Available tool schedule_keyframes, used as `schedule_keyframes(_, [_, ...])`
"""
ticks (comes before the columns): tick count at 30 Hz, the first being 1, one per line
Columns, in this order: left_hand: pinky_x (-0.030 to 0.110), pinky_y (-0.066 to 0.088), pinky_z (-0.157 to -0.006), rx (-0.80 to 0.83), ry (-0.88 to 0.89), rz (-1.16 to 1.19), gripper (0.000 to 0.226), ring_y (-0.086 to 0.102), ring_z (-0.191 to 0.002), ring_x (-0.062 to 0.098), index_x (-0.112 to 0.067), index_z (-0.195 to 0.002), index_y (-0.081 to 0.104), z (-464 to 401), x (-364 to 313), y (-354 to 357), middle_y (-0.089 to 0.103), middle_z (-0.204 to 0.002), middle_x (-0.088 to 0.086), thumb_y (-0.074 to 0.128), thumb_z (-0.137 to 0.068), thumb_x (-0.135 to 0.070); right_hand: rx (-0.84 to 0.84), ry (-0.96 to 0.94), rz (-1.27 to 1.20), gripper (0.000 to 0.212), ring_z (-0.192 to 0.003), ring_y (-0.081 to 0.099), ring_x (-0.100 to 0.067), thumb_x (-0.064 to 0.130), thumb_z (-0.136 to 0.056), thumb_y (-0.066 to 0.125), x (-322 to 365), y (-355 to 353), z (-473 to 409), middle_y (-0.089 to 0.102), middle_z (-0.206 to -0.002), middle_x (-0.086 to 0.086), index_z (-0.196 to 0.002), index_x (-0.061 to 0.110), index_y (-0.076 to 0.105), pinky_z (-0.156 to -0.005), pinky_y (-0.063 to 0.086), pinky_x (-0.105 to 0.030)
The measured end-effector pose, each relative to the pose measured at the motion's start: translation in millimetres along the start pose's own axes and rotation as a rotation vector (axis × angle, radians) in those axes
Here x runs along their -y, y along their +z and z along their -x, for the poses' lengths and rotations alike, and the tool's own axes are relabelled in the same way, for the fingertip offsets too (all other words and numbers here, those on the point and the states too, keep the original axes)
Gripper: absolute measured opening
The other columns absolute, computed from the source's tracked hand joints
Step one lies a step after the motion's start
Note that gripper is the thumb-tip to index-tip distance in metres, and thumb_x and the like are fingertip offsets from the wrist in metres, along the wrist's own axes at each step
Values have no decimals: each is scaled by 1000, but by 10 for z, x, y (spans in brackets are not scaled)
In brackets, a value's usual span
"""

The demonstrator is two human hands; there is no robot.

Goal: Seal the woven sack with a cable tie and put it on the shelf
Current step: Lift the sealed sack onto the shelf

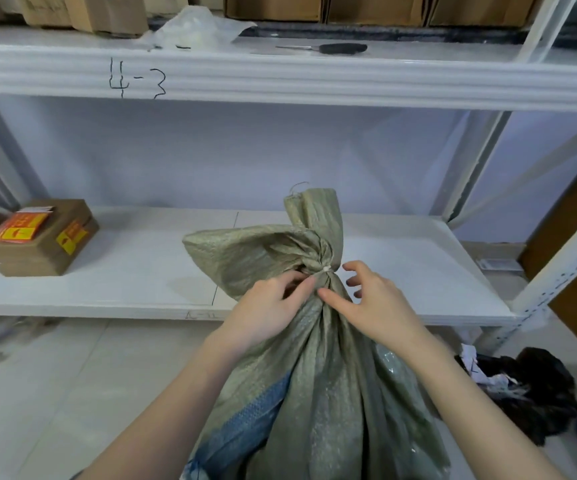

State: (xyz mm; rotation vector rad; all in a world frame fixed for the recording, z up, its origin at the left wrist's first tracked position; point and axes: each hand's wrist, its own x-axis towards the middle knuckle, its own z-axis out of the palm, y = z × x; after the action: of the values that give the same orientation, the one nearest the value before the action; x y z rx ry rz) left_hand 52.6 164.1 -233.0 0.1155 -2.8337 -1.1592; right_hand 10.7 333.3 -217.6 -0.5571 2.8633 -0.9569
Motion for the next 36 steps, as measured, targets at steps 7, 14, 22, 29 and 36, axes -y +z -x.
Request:
schedule_keyframes(7, [28, 39, -99, 150, -7, 52, 54, 53, -121, 15, -36, -133, 45, 55, -72, 61, 59, -131, -7, 48, -86, -62, 476, 49, -89, 86, -114, 51, -11, 63, -71, 61, -136, -64, 115, 51, -132, 4, -139, 28, 21, -94, 38, -25])
schedule_keyframes(14, [39, 34, -111, 496, -64, -140, 108, 44, -132, 19, -38, -147, 8, 119, 108, -26, 42, -147, -4, 68, -63, -71, 641, -22, -61, 108, -125, 45, -8, 52, -66, 74, -312, -61, 188, 42, -141, 8, -145, 23, 7, -107, 32, -25])
schedule_keyframes(22, [32, 47, -94, 138, 96, -86, 90, 59, -114, 19, -28, -143, 23, 134, -6, 79, 60, -128, -1, 69, -72, -59, 194, -98, -151, 50, -93, 62, -20, 25, -73, 72, -267, 36, 126, 67, -100, -1, -115, 23, 46, -80, 49, -35])
schedule_keyframes(29, [34, 45, -99, 39, 51, 170, 90, 56, -118, 14, -28, -141, 25, 125, -121, 233, 59, -126, -7, 72, -70, -56, 64, -163, -305, 47, -83, 65, -25, 4, -75, 53, -168, 103, 128, 70, -87, -5, -115, 26, 48, -77, 52, -44])
schedule_keyframes(36, [30, 47, -90, -137, 49, 121, 67, 60, -108, 14, -25, -128, 43, 104, -175, 194, 65, -113, -8, 77, -72, -37, 328, -159, -611, 52, -95, 64, -15, 1, -79, 65, -181, -47, 135, 58, -120, -8, -125, 20, 48, -78, 55, -27])
